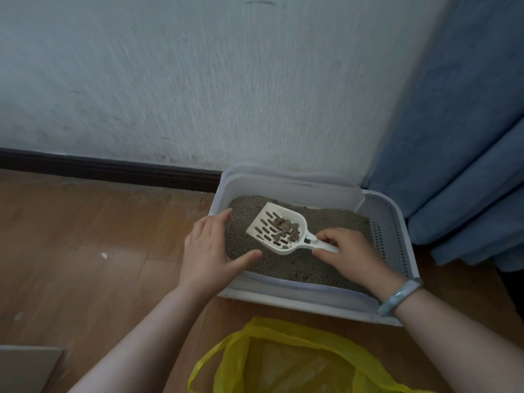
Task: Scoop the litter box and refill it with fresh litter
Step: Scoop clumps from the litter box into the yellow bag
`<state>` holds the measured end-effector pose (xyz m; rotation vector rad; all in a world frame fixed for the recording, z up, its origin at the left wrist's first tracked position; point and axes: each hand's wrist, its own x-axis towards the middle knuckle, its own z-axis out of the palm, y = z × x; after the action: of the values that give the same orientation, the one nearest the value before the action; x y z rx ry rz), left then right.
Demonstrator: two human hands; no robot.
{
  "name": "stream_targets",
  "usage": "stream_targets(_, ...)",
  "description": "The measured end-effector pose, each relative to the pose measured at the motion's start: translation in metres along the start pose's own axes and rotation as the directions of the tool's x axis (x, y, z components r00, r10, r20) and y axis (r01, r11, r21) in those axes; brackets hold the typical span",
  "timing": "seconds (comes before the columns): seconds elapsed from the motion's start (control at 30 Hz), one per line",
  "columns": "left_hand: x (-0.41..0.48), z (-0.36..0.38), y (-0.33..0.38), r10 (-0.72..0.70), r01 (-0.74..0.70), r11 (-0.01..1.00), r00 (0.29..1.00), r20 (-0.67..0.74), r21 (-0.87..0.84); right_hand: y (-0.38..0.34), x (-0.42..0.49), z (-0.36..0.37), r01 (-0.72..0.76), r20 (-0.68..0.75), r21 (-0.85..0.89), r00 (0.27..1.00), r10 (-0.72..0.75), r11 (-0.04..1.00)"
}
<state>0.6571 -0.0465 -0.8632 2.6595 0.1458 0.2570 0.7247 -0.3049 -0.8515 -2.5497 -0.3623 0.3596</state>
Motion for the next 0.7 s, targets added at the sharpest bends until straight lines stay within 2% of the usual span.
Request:
stream_targets(0.27, -0.008, -0.001, -0.003, 0.022, -0.022, 1.000, 0.999, 0.024, 0.016, -0.009, -0.016, -0.005, -0.002, -0.001, 0.043, 1.000, 0.002, 0.999)
stream_targets(0.5, -0.032, -0.011, -0.007, 0.025, -0.020, 0.997, 0.997, 0.073, -0.071, -0.013, -0.047, -0.024, 0.022, 0.013, 0.068, 1.000, -0.023, 0.997)
stream_targets(0.6, -0.040, -0.012, -0.012, 0.087, -0.084, 0.996, 0.992, 0.088, -0.032, -0.012, -0.067, -0.034, 0.067, 0.035, 0.069, 0.997, -0.069, 0.995)
stream_targets(0.7, -0.042, -0.015, -0.015, 0.103, -0.096, 0.993, 0.989, 0.110, -0.071, -0.012, -0.091, -0.041, 0.122, 0.085, 0.055, 0.988, -0.126, 0.991)
